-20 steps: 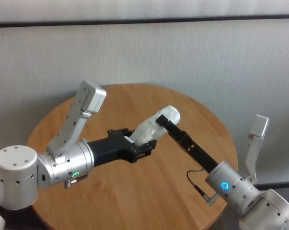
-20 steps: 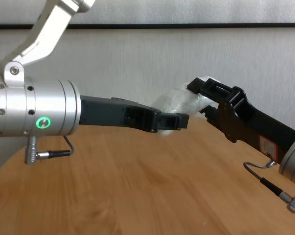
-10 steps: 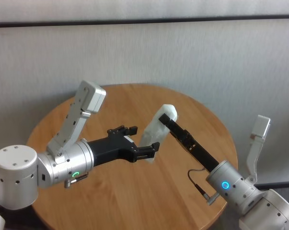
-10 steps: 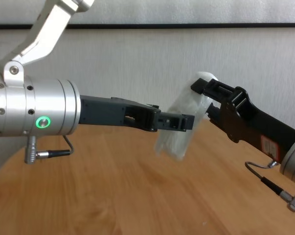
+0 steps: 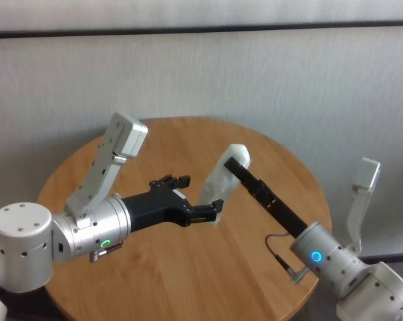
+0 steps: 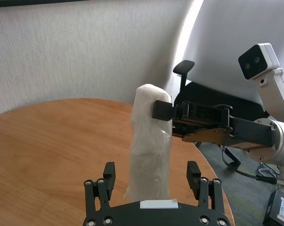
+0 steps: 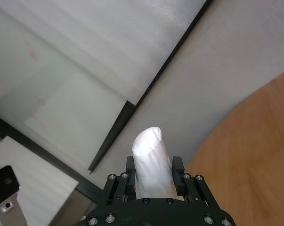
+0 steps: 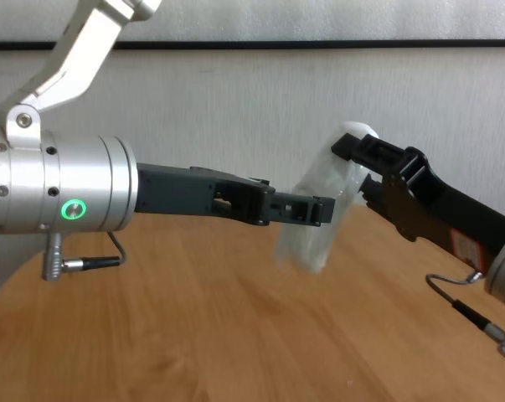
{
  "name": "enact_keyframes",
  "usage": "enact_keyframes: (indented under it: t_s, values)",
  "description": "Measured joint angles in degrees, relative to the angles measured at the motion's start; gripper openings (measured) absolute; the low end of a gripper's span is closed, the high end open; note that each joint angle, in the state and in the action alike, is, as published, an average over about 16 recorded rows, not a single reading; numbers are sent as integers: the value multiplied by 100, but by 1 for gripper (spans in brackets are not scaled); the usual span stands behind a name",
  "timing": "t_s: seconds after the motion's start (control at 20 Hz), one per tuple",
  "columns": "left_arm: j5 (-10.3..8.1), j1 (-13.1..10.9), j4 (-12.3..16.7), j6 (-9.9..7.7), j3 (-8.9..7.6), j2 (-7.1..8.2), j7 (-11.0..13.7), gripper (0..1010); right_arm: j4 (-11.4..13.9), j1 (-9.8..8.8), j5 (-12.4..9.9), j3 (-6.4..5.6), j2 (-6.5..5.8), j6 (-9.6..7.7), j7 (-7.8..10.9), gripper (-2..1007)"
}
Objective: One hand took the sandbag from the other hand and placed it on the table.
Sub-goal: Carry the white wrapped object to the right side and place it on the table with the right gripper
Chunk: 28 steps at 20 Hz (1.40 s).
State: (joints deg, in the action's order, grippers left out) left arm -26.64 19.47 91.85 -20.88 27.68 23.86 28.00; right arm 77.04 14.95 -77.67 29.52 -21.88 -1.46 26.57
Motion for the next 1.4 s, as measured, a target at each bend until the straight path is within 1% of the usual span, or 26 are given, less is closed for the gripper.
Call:
enact_keyframes:
  t_s: [0.15,0.4,0.65,0.85,1.0,1.15,1.25,1.4]
  values:
    - [0,0,0,0,0,0,0,1000,91,-9,210,-20,-138,51,-171,461]
    - [0,-1,0,0,0,0,0,1000,312,-53,575,-98,-431,101,-499,461]
    - [0,-2,0,0,0,0,0,1000,581,-138,876,-239,-760,76,-862,461]
    - [0,-2,0,0,0,0,0,1000,778,-218,1008,-379,-986,-21,-1118,461]
    - [0,-2,0,0,0,0,0,1000,879,-252,1072,-462,-1107,-125,-1272,461]
    - [0,-4,1,-1,-2,0,-17,1000,938,-252,1131,-525,-1197,-246,-1395,461]
    - [0,-13,6,-6,-10,-1,-62,1000,955,-232,1170,-553,-1234,-329,-1454,461]
    - [3,-46,28,-38,-41,-1,-203,1000,953,-178,1224,-571,-1256,-455,-1513,461]
